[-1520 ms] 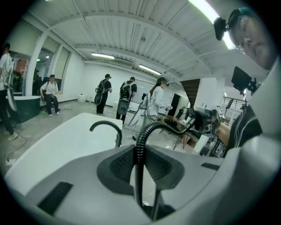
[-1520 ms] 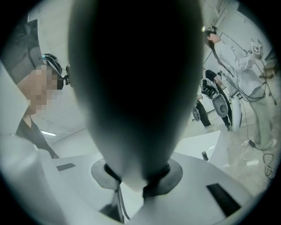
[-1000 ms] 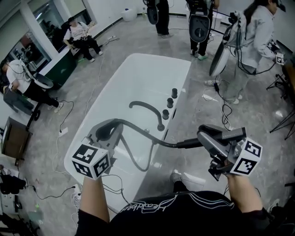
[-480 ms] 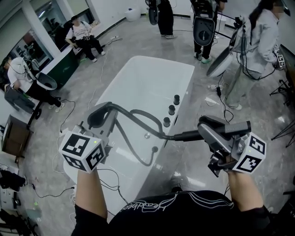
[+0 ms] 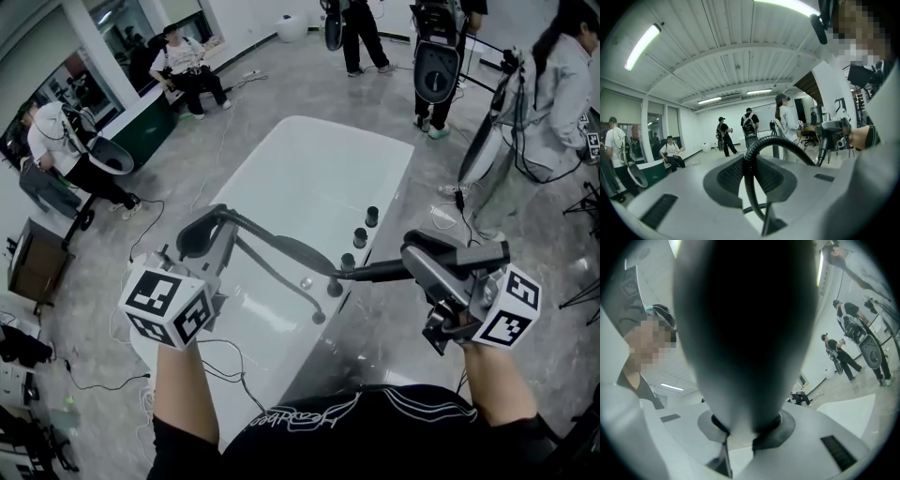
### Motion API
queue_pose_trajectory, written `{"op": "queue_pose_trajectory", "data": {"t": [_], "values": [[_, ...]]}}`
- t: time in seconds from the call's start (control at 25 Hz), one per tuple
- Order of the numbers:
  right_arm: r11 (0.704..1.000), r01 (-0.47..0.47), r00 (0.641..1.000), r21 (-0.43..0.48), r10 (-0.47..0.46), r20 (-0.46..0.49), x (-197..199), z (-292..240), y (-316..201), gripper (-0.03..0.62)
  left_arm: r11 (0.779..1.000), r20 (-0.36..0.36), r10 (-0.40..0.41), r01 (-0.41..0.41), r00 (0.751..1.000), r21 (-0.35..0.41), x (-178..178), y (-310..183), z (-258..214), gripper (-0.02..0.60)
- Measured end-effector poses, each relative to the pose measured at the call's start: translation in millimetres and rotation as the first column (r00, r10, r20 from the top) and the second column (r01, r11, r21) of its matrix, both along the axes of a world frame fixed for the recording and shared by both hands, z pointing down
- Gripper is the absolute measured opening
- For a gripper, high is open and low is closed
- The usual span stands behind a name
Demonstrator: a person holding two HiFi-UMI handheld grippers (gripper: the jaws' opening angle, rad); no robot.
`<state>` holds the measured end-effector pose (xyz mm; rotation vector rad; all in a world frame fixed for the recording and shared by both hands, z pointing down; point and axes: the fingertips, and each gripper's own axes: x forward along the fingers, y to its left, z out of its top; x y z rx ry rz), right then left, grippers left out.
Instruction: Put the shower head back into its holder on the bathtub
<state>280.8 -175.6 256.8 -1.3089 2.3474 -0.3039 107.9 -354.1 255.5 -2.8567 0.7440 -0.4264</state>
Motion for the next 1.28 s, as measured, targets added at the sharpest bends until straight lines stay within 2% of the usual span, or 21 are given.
{"op": "queue_pose_trajectory", "data": {"t": [0.32, 0.48, 0.72, 0.88, 1.28], "values": [[0.997, 0.019, 0.999, -0.07, -0.021, -0.03, 4, 32, -29, 0.092, 0.989, -0.018, -0.029, 0.026, 0.999, -0.146, -9, -12, 59, 0.063], [0.994, 0.021, 0.999, -0.107, -0.024, -0.022, 2, 42, -37, 0.092, 0.968, -0.039, -0.053, 0.041, 0.998, -0.249, -21, -16, 89, 0.063], [0.99, 0.004, 1.0, -0.14, -0.005, -0.002, 9, 52, -31, 0.092, 0.933, -0.038, -0.056, 0.039, 0.998, -0.357, -22, -9, 139, 0.063], [0.987, -0.007, 1.0, -0.163, 0.009, 0.012, 20, 64, -31, 0.092, 0.896, -0.037, -0.067, 0.044, 0.997, -0.443, -13, -1, 191, 0.063], [0.982, -0.012, 1.0, -0.187, 0.015, 0.019, 19, 77, -29, 0.092, 0.848, 0.029, -0.061, 0.067, 0.998, -0.526, -3, 15, 280, 0.063]]}}
